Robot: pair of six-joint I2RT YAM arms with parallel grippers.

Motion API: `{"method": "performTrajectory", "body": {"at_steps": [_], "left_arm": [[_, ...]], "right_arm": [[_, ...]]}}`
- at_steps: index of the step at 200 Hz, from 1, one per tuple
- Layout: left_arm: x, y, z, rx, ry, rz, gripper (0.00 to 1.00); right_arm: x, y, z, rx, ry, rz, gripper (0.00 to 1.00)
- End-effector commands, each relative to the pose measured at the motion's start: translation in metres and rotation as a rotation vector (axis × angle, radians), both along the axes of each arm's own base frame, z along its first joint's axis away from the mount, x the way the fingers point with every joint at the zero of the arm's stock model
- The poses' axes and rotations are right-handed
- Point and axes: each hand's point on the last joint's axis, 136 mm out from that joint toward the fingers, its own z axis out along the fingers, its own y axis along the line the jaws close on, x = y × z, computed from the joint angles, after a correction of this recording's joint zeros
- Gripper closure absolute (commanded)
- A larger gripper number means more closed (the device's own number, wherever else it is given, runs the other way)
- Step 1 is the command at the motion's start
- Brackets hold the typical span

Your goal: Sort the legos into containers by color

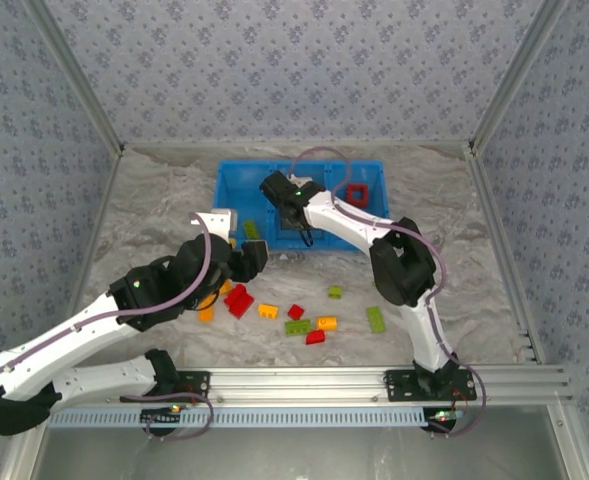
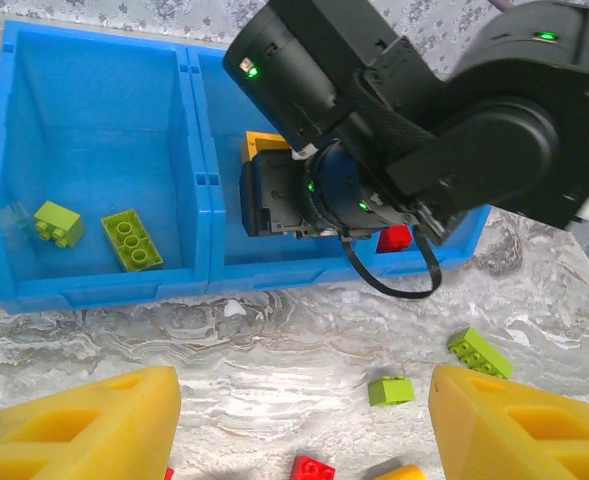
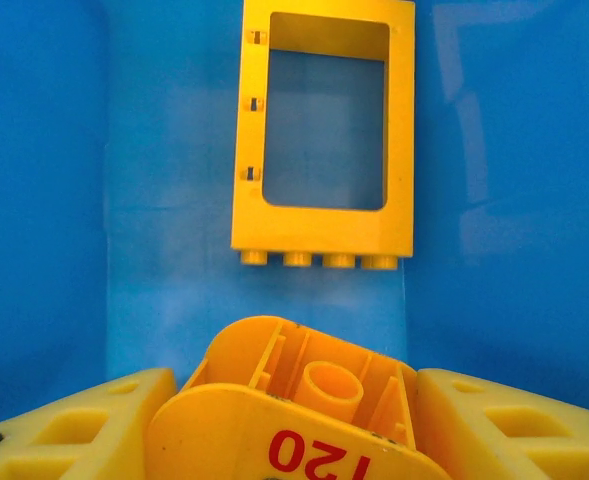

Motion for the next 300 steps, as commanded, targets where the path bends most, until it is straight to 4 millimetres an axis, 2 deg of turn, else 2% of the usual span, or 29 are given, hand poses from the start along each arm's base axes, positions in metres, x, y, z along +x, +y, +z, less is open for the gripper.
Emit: {"method": "performTrajectory", "body": {"at_steps": [1, 61, 91, 115, 162, 178, 190, 224, 249, 267, 284, 300], "left_arm": [[0.0, 0.005, 0.006, -0.016, -0.01, 0.018, 0.33], [-0.001, -0.002, 0.001, -0.007, 0.006, -0.01, 0.33], [-0.002, -0.003, -0.001, -0.006, 0.015, -0.018, 0.33], [-0.003, -0.002, -0.001, -0.006, 0.017, -0.019, 0.33], [-0.004, -0.001, -0.002, -0.001, 0.024, -0.022, 0.32], [-0.005, 0.0, 0.001, -0.004, 0.022, -0.021, 0.32], [-0.005, 0.003, 0.002, -0.004, 0.019, -0.015, 0.32], [-0.008, 0.014, -0.002, 0.028, 0.046, 0.004, 0.32], [-0.009, 0.025, -0.011, 0.057, 0.093, 0.032, 0.32], [-0.011, 0.033, -0.019, 0.067, 0.134, 0.05, 0.32], [-0.013, 0.038, -0.025, 0.074, 0.162, 0.058, 0.32], [-0.015, 0.043, -0.032, 0.09, 0.194, 0.069, 0.32]], "right_arm": [[-0.002, -0.011, -0.01, -0.078, 0.046, -0.001, 0.49], [0.005, -0.014, -0.024, -0.131, 0.065, -0.002, 0.41], [0.006, -0.012, -0.019, -0.132, 0.053, 0.001, 0.33], [0.007, -0.009, -0.001, -0.119, 0.021, 0.001, 0.3], [0.01, -0.007, 0.051, -0.087, -0.064, -0.004, 0.26], [0.008, -0.01, 0.071, -0.086, -0.1, -0.01, 0.26], [0.004, -0.012, 0.093, -0.065, -0.154, -0.014, 0.27], [-0.018, -0.022, 0.156, -0.005, -0.306, 0.032, 0.32], [-0.046, -0.03, 0.186, 0.053, -0.402, 0.097, 0.34], [-0.073, -0.034, 0.194, 0.111, -0.444, 0.163, 0.34], [-0.099, -0.03, 0.203, 0.186, -0.499, 0.255, 0.34], [-0.126, -0.024, 0.202, 0.276, -0.509, 0.36, 0.35]]}}
